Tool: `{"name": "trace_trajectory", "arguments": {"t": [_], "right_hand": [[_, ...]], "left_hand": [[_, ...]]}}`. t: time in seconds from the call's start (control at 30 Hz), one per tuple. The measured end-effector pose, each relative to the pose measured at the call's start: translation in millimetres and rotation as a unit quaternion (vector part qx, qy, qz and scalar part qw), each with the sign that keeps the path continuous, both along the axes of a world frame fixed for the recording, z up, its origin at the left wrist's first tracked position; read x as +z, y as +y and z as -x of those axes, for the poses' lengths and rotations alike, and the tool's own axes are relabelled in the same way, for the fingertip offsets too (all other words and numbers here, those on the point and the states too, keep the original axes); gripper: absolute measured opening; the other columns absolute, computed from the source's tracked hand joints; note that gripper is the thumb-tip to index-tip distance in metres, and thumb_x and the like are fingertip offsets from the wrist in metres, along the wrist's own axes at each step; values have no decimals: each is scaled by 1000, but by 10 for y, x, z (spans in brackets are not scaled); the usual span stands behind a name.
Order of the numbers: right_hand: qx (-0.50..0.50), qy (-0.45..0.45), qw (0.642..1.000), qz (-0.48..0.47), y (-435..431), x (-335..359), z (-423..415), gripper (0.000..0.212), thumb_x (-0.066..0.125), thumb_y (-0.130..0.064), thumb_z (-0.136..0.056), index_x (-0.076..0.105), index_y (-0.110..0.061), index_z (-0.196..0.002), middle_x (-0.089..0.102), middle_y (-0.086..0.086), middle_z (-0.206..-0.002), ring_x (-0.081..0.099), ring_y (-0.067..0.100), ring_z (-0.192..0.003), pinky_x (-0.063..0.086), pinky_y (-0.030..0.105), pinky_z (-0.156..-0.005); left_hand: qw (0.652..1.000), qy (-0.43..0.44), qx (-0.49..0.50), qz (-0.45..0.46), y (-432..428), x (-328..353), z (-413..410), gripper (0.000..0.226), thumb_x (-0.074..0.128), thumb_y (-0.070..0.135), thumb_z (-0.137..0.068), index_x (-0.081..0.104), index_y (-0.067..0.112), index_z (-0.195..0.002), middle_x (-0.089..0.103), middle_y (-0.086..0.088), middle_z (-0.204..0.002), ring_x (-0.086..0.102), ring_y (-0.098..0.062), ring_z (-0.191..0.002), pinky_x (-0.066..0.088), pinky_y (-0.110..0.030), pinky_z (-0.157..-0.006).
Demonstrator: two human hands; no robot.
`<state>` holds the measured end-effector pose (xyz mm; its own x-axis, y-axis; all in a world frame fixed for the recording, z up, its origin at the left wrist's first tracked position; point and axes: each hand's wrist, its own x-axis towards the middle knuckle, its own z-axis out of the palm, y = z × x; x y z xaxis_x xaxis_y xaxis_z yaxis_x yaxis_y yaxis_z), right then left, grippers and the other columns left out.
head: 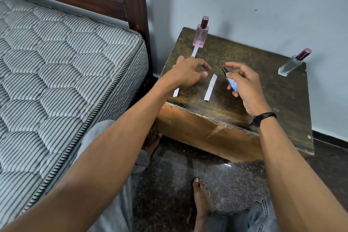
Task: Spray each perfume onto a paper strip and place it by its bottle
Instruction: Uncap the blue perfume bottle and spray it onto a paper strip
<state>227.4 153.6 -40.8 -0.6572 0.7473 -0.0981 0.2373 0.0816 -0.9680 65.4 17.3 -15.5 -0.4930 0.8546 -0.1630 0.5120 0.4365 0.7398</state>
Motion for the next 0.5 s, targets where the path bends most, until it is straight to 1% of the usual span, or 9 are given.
{"name": "trace_trajectory", "arguments": {"t": [0.07,0.13,0.17,0.2,0.23,0.27,0.3,0.4,0.5], "right_hand": [[4,3,1000,10,19,-14,0,27,66,-14,-96,74,-30,-117,70,1,-105,64,8,-63,41,22,-43],[10,-1,1000,19,39,-15,-4,27,69,-12,-95,74,-26,-118,73,5,-110,68,10,-69,45,21,-46],[14,-3,1000,24,52,-12,-9,28,71,-11,-94,74,-25,-118,74,6,-112,70,11,-73,47,21,-47],[18,-4,999,31,65,-7,-16,28,72,-9,-93,74,-24,-118,74,7,-113,73,13,-76,49,21,-49],[23,-3,999,41,77,-2,-23,30,73,-8,-92,74,-23,-118,74,8,-112,74,14,-78,50,21,-50],[29,-1,998,51,87,4,-30,31,74,-7,-92,74,-22,-119,74,7,-111,76,14,-79,53,22,-52],[35,0,998,58,96,9,-36,34,75,-5,-91,73,-20,-121,74,6,-109,76,15,-81,55,23,-55],[47,6,996,69,111,24,-48,38,76,0,-89,72,-16,-123,73,0,-101,77,18,-88,62,31,-68],[52,17,996,76,117,39,-50,32,75,3,-88,73,-19,-111,78,-2,-93,77,23,-96,64,39,-77]], "left_hand": [[998,-50,18,-16,-1,18,-23,24,51,25,-102,70,33,-114,60,7,-94,35,-18,-119,31,-31,-102],[996,-80,33,-29,-4,53,-40,29,46,21,-104,73,30,-109,66,-1,-113,43,-20,-126,36,-35,-109],[994,-93,36,-35,-5,72,-47,30,45,18,-104,73,28,-109,68,-6,-114,49,-16,-121,41,-34,-104],[993,-108,37,-42,-7,87,-51,31,45,14,-103,73,25,-109,68,-9,-108,56,-7,-104,46,-26,-91],[990,-125,40,-53,-8,100,-52,31,46,10,-102,74,20,-110,67,-9,-98,56,2,-82,44,-19,-74],[987,-143,46,-66,-13,113,-48,30,47,5,-100,74,15,-111,66,-4,-89,51,4,-67,38,-15,-64],[983,-159,53,-79,-16,119,-42,30,49,1,-97,73,11,-112,65,0,-85,50,4,-63,36,-14,-61],[970,-195,87,-120,-19,93,-31,31,54,-8,-91,74,8,-109,69,-3,-94,59,-6,-82,45,-17,-73],[949,-228,133,-171,-7,56,-39,27,65,-8,-86,75,8,-104,71,-3,-92,64,-10,-83,50,-20,-72]]}}
